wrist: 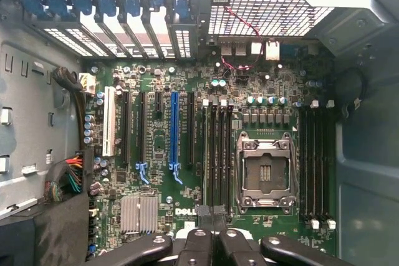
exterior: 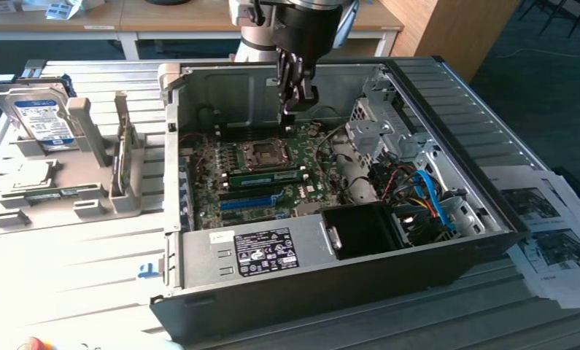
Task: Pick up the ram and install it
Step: 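Press down the ram until it locks into place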
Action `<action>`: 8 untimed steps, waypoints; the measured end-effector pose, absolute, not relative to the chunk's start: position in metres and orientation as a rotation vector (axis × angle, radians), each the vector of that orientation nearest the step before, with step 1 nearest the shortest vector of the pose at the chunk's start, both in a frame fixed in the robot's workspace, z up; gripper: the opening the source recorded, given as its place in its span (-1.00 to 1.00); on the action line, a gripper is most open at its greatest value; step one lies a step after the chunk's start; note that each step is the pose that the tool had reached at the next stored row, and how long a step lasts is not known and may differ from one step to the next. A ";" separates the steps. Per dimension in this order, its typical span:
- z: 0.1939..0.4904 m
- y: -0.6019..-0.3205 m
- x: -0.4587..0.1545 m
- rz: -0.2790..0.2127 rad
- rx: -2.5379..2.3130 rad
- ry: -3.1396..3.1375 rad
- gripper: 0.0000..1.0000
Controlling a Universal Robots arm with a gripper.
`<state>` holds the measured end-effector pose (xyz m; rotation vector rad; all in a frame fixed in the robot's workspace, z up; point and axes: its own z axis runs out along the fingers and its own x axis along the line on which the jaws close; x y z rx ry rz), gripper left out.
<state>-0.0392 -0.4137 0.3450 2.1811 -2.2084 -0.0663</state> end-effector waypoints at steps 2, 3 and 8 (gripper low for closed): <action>0.345 -0.414 -0.040 -0.065 2.182 -2.210 -0.80; 0.345 -0.414 -0.040 -0.064 2.184 -2.211 -0.80; 0.345 -0.414 -0.044 -0.057 2.190 -2.217 -0.80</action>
